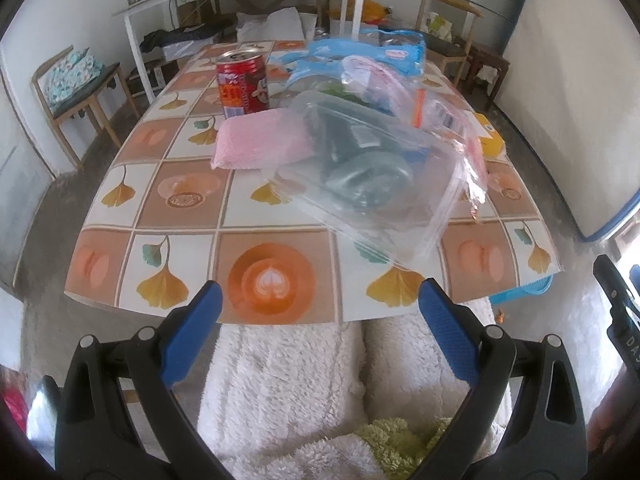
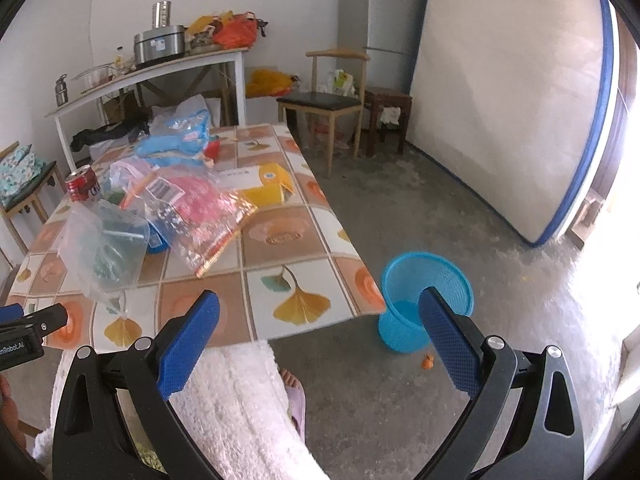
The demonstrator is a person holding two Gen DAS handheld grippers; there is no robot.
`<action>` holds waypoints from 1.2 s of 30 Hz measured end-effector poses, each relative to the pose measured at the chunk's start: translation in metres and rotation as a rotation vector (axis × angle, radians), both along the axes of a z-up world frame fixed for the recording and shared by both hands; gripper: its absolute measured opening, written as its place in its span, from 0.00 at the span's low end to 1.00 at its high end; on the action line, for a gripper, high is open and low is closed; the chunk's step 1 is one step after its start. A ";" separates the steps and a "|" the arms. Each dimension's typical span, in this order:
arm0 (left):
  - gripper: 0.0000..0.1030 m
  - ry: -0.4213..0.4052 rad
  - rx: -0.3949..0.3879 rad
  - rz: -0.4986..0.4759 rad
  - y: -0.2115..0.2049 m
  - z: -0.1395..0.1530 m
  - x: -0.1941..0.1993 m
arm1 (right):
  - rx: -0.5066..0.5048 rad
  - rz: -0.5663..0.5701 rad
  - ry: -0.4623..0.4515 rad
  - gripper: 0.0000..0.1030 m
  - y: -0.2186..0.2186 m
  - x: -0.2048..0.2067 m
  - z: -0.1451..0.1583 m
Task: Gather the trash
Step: 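Grasp the clear zip bag with red-yellow stripe with left tool while right grasps the pink-printed clear bag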
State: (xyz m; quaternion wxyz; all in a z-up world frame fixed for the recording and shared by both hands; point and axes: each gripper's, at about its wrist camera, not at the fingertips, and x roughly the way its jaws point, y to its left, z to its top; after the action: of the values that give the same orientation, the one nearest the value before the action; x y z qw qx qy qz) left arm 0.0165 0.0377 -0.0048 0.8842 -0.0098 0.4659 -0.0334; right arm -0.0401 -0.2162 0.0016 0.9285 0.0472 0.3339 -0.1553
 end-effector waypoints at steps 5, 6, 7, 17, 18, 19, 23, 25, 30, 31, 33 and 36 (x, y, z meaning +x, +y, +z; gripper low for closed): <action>0.92 -0.021 -0.024 0.041 0.024 -0.002 0.010 | -0.013 0.047 -0.047 0.94 0.009 0.016 0.005; 0.92 -0.029 -0.029 0.053 0.029 -0.002 0.012 | -0.012 0.057 -0.057 0.94 0.010 0.018 0.006; 0.92 -0.037 -0.036 0.063 0.034 -0.002 0.015 | -0.008 0.071 -0.071 0.94 0.012 0.021 0.007; 0.92 -0.124 -0.163 0.054 0.074 -0.005 0.034 | 0.028 0.222 -0.179 0.94 0.028 0.058 0.020; 0.92 -0.142 -0.200 0.043 0.077 -0.005 0.036 | 0.047 0.241 -0.176 0.94 0.027 0.064 0.022; 0.92 -0.158 -0.226 0.035 0.080 -0.005 0.037 | 0.065 0.255 -0.170 0.94 0.025 0.067 0.023; 0.92 -0.224 -0.267 0.002 0.081 -0.003 0.043 | 0.230 0.332 -0.085 0.94 0.013 0.097 0.020; 0.92 -0.254 -0.252 -0.022 0.076 -0.001 0.047 | 0.390 0.375 -0.014 0.94 0.003 0.120 0.015; 0.92 -0.288 -0.294 -0.092 0.069 0.009 0.063 | 0.607 0.394 0.073 0.94 -0.004 0.157 0.005; 0.92 -0.287 -0.316 -0.105 0.070 0.012 0.065 | 0.628 0.387 0.074 0.94 -0.006 0.160 0.004; 0.92 -0.285 -0.375 -0.150 0.066 0.023 0.076 | 0.648 0.364 0.072 0.94 -0.009 0.162 0.001; 0.92 -0.248 -0.454 -0.245 0.057 0.036 0.096 | 0.672 0.332 0.083 0.94 -0.014 0.158 -0.008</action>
State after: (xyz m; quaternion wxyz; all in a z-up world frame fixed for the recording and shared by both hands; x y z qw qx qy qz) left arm 0.1121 0.0943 0.0317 0.8989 -0.1468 0.3327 -0.2444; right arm 0.1184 -0.2305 -0.0061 0.8593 0.2883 0.4068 0.1139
